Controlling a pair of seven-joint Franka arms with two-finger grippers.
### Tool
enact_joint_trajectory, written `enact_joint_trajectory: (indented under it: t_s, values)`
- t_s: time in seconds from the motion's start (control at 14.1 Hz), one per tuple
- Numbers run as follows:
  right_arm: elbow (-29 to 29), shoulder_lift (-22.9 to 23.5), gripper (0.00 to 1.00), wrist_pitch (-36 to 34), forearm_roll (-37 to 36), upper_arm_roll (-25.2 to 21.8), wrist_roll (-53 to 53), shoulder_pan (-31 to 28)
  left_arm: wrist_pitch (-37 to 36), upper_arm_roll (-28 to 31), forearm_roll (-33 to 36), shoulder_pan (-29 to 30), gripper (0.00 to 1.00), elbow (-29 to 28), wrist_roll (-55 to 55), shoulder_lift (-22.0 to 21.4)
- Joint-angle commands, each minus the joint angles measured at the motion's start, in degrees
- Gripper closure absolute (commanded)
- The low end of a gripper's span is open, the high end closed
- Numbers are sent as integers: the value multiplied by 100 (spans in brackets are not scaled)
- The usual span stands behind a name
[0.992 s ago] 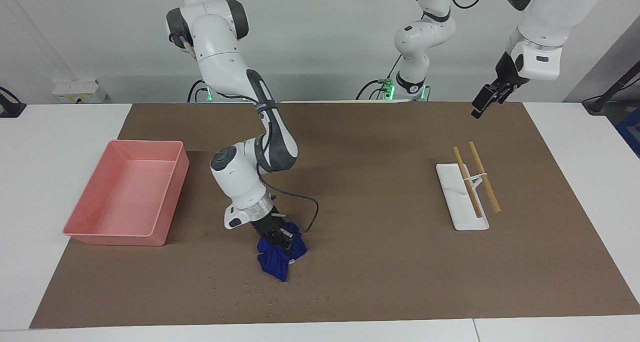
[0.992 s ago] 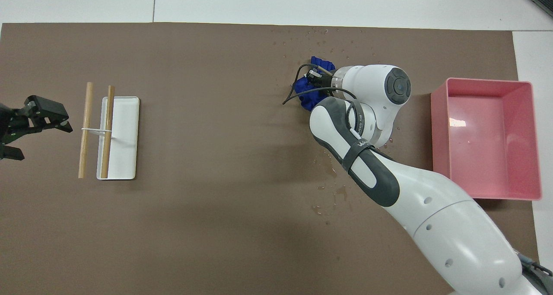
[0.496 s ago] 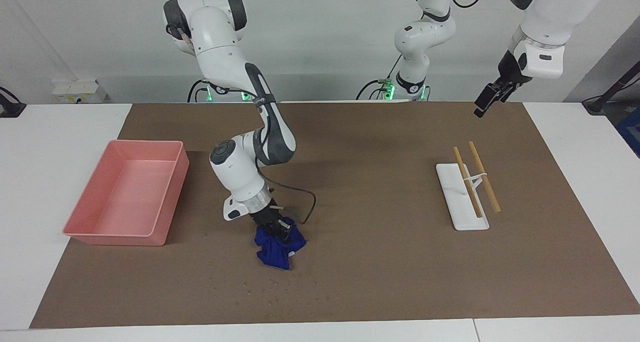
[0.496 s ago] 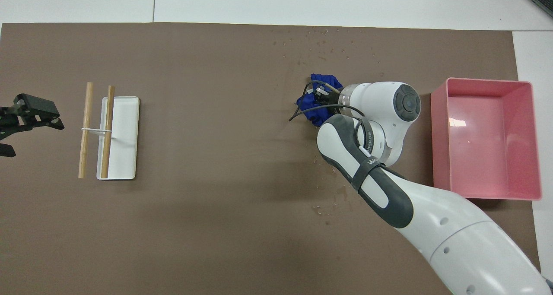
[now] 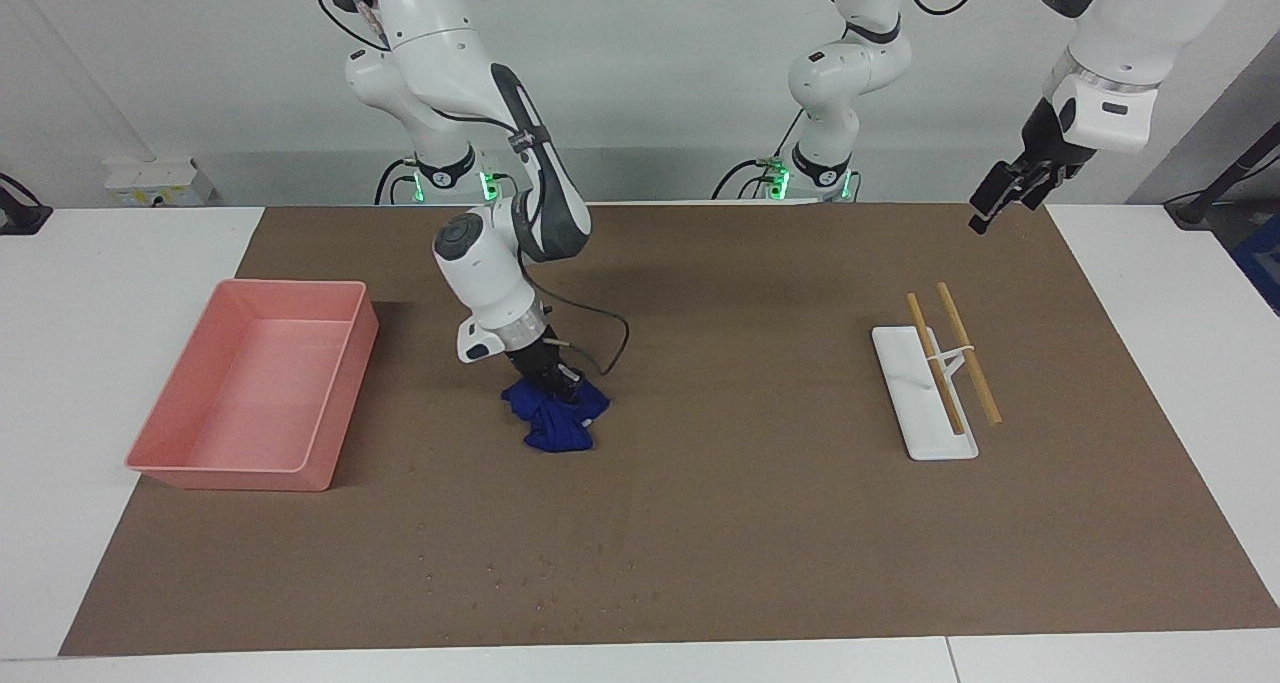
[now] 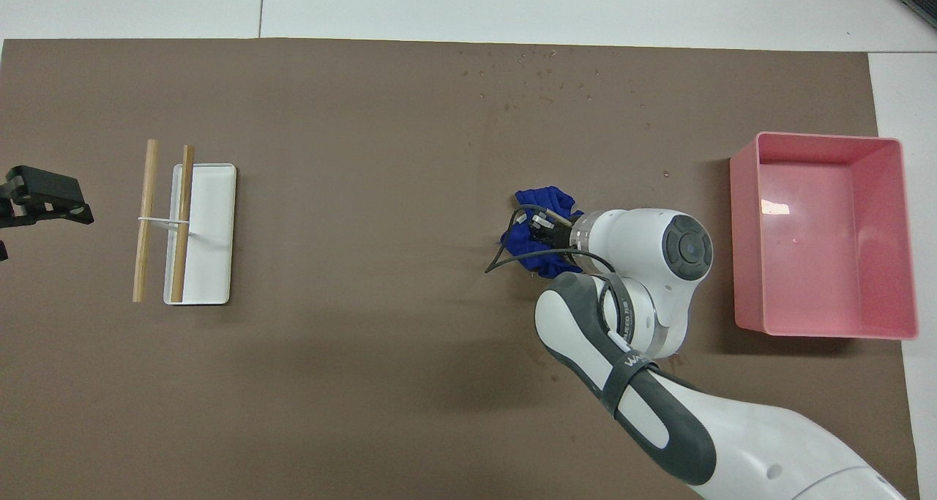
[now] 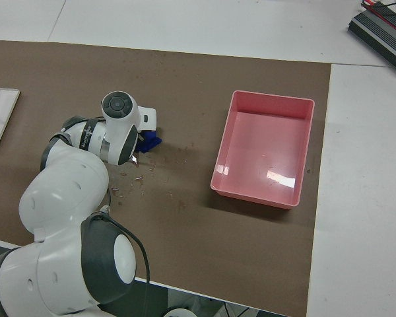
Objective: Wipe water with towel using both arms
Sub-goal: 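Drag the cloth across the water drops toward the robot with the right gripper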
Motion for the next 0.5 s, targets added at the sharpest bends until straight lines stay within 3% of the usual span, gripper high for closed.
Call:
enact_joint_trajectory:
  t_s: [0.0, 0.14, 0.28, 0.42]
  values:
    - [-1313, -450, 100, -88, 11, 33, 86, 220, 133, -17, 60, 28, 0, -70, 313, 18]
    - [-1691, -766, 100, -114, 11, 41, 86, 246, 212, 471, 174, -574, 0, -8, 313, 159]
    - [-2043, -1013, 100, -141, 11, 33, 78, 439, 177, 1446, 192, -1462, 0, 36, 322, 168]
    - [-2360, -1242, 100, -167, 11, 41, 86, 484, 202, 1827, 192, -1913, 0, 19, 322, 168]
